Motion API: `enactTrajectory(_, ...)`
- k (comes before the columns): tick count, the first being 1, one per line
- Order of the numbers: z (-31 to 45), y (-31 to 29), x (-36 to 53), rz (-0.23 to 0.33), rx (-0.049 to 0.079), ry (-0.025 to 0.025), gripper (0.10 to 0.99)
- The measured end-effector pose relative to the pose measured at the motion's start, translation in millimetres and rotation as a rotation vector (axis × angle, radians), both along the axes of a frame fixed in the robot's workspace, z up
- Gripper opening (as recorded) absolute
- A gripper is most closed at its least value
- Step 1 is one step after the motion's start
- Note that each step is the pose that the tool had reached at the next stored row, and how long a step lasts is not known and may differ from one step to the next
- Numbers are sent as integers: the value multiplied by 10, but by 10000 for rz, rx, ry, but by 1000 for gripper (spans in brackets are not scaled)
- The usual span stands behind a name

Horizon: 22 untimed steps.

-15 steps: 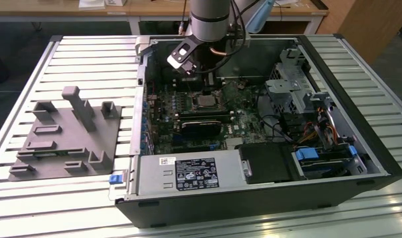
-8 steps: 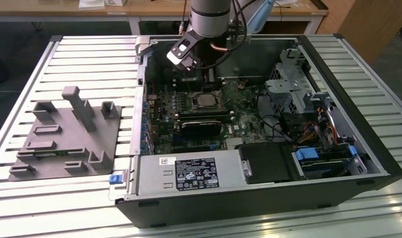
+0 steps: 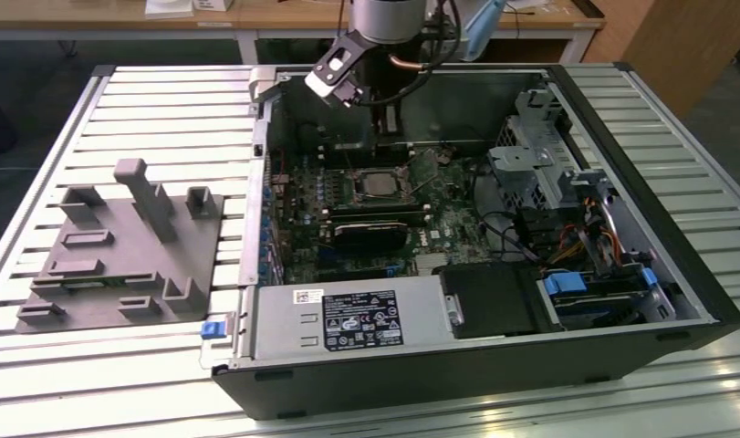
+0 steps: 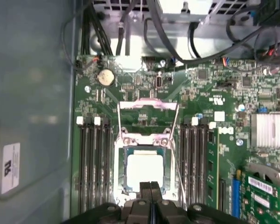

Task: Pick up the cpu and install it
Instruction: 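Close the cpu cover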

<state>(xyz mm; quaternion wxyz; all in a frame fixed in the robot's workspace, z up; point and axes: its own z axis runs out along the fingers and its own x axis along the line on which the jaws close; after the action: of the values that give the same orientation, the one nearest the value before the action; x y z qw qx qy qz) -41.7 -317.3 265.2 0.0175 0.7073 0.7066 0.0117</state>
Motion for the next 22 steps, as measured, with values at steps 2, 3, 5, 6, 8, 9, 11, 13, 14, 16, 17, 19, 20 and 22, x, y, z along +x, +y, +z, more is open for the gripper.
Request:
enactTrajectory(2, 0, -41, 0, 0, -1, 0, 106)
enactTrajectory(3, 0, -67, 0, 0, 0, 0, 106)
enactTrajectory(5, 0, -118, 1, 1, -1, 1, 106)
enactTrajectory(6, 0, -137, 0, 1, 0, 0, 106)
enactTrajectory(8, -2, -141, 13, 1, 1, -1, 106)
enactTrajectory(9, -2, -142, 32, 0, -1, 0, 106)
enactTrajectory(11, -3, -142, 94, 0, 0, 0, 106)
enactTrajectory(13, -5, -137, 155, 0, -2, 1, 106)
enactTrajectory(14, -6, -133, 182, 0, -7, 0, 106)
enactTrajectory(16, -9, -119, 240, 1, -15, 0, 106)
enactTrajectory(17, -9, -112, 271, 0, -15, 1, 106)
enactTrajectory(19, -11, -98, 337, 1, -15, 1, 106)
enactTrajectory(20, -12, -91, 364, 1, -15, 1, 106)
enactTrajectory(22, -16, -67, 404, 1, -16, 0, 106)
